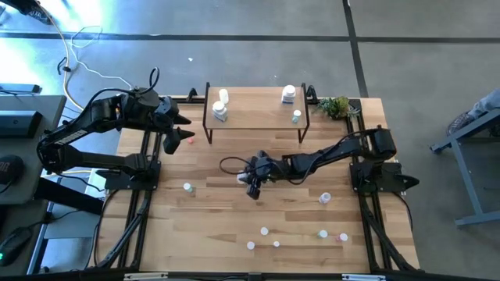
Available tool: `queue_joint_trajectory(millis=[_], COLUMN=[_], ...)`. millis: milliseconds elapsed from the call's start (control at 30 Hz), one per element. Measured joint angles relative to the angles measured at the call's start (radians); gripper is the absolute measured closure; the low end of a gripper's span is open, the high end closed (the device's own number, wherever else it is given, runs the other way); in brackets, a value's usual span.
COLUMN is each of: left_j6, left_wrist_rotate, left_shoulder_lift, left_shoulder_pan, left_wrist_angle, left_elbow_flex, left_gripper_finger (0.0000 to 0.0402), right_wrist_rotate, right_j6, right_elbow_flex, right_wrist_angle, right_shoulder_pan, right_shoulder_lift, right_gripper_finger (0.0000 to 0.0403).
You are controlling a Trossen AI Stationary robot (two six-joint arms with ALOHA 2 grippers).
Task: Pick and place medicine bottles onto shelf by color
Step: Put the left transparent pill bottle on the shelf
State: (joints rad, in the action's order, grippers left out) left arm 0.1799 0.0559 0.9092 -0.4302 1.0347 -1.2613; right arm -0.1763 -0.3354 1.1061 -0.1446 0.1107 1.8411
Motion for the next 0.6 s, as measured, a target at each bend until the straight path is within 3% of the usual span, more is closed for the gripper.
queue_joint_trajectory(millis=[300, 600], left_j6=[-0.038, -0.105], left_wrist_rotate=[-0.036, -0.051], left_shoulder_lift=[0.005, 0.062], left_shoulder_pan=[0.000, -0.001], left_wrist_angle=[-0.001, -0.008], left_elbow_flex=[0.000, 0.000], left_gripper_finger=[0.0170, 0.0170], right_wrist_rotate=[-0.164, -0.210], right_j6=[0.001, 0.162], right_elbow_flex=[0.000, 0.073], right_wrist_angle=[0.005, 0.097], right_shoulder_pan=[-0.053, -0.199], right_shoulder_lift=[-0.181, -0.357], right_gripper_finger=[0.0282, 0.0282])
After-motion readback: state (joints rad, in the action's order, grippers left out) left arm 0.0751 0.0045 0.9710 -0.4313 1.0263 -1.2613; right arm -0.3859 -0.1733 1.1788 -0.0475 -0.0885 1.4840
